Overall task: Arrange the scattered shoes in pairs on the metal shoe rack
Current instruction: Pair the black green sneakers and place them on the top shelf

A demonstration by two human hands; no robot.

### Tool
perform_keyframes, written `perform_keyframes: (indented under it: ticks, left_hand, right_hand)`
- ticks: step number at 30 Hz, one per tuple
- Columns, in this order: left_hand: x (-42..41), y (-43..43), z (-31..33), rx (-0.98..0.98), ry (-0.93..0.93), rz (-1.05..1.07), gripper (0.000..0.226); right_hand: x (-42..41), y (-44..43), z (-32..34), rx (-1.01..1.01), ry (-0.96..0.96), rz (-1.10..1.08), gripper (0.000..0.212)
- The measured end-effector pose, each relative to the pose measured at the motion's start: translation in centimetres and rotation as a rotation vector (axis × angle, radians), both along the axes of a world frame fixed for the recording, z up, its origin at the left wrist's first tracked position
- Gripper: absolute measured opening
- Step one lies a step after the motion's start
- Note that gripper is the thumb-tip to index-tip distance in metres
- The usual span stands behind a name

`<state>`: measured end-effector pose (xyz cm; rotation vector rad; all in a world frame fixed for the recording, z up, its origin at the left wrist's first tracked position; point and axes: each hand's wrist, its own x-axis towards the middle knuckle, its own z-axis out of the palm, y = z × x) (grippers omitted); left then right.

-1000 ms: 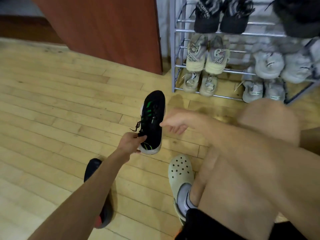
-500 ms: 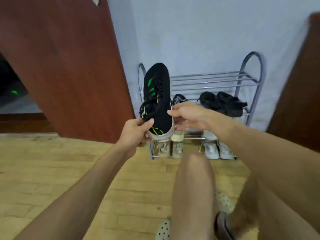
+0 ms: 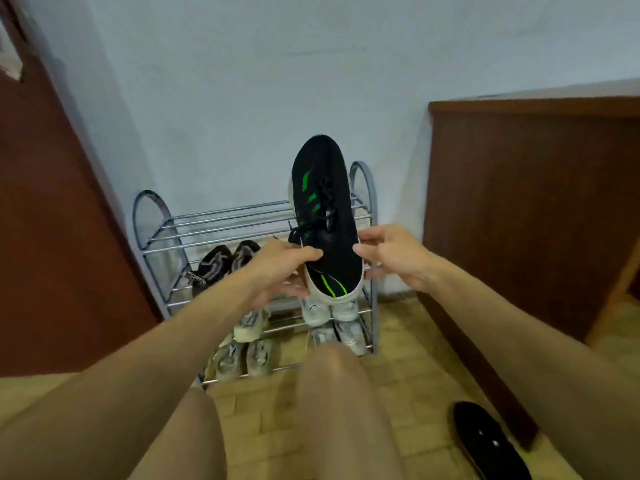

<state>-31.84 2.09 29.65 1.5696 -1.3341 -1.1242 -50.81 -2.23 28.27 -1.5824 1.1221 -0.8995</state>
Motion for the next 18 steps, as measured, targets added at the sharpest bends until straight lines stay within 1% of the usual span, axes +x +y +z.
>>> perform_keyframes:
  ticks: [4,8,12,15,18]
  left_hand:
    - [-5.6,-0.9,-4.2,0.092,-0.016,-0.106,0.025]
    - [-11.6,-0.5,-9.5,0.238,0.096,-0.157,0.032]
    - [-17.0,1.6,-15.2,0.378,0.192,-0.158,0.031]
    - [-19.9,3.6,-19.6,0.501,0.168,-0.168,0.037]
    - [-21.3,5.0,-23.9,0.596,0.091,-0.203,0.045]
  right_hand:
    - [-7.2,0.6,-3.7,0.079,0.036,-0.053,0.027]
    - [-13.4,2.5,-8.4,0.212,0.039,-0.127,0.039]
    - [-18.4,5.0,-13.9,0.351,0.025,-0.229,0.033]
    - [-21.6,6.5,-17.9,0.462,0.031,-0.334,0.035]
    - [-23.7,7.9,-22.2,0.58,0.125,-0.402,0.034]
